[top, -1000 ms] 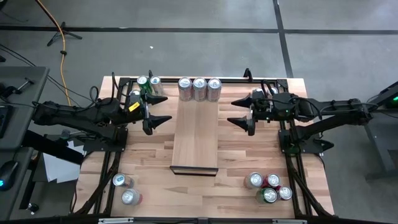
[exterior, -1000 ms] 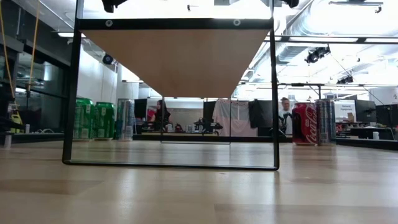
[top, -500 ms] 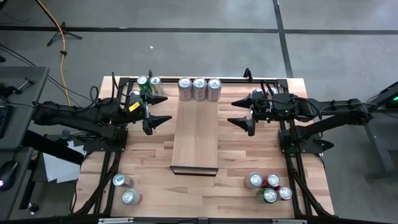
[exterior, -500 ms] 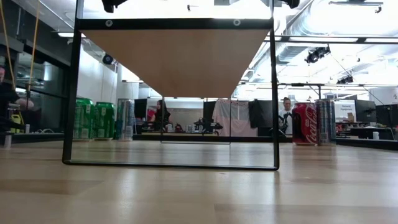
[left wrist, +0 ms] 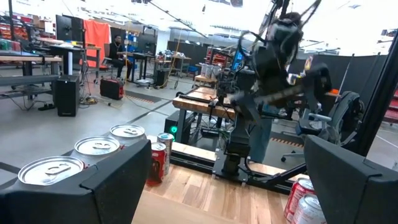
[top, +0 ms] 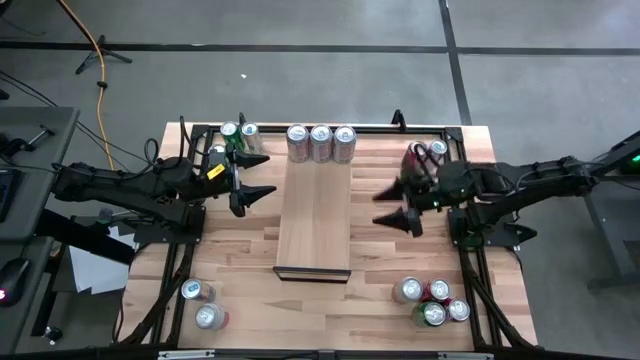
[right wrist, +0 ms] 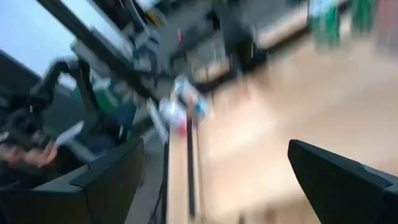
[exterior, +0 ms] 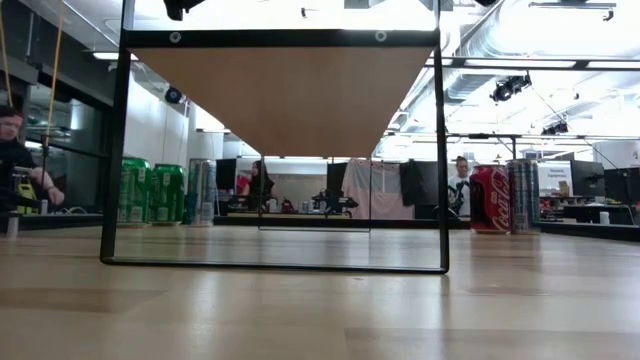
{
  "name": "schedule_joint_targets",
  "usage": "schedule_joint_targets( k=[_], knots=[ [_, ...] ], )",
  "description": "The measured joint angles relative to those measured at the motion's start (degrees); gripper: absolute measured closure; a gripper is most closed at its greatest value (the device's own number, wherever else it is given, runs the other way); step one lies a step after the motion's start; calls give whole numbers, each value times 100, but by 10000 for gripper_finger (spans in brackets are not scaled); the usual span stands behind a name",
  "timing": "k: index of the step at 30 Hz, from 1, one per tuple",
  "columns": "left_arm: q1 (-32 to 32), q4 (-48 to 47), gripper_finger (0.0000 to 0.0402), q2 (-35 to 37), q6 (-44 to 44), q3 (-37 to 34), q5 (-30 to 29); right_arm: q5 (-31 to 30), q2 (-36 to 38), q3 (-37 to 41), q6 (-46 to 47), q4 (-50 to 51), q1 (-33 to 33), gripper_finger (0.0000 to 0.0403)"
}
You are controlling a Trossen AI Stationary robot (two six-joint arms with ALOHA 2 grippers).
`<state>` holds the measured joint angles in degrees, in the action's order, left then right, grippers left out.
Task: Place canned beverage on shelf
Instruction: Put the bottom right red soda can on the shelf
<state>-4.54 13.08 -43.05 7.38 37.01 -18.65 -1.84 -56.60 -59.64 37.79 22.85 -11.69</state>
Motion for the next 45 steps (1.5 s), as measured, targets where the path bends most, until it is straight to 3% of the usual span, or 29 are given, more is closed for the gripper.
schedule_joint_targets(
  k=[8,12,21,26,45],
  knots=[
    [0,0,51,-2,4,-2,2,890,-61,-2,3085,2580,-1191,22],
    [0,0,51,-1,47,-2,2,1263,-163,-2,4349,3135,-2066,22],
    [0,0,51,-1,47,-2,2,1178,-733,-2,7206,3933,-3494,22],
    [0,0,51,0,46,-2,2,1170,-1267,-2,7716,4066,-3660,22],
    [0,0,51,0,-9,-4,2,1127,-2383,-2,7725,3878,-3658,22]
  ],
)
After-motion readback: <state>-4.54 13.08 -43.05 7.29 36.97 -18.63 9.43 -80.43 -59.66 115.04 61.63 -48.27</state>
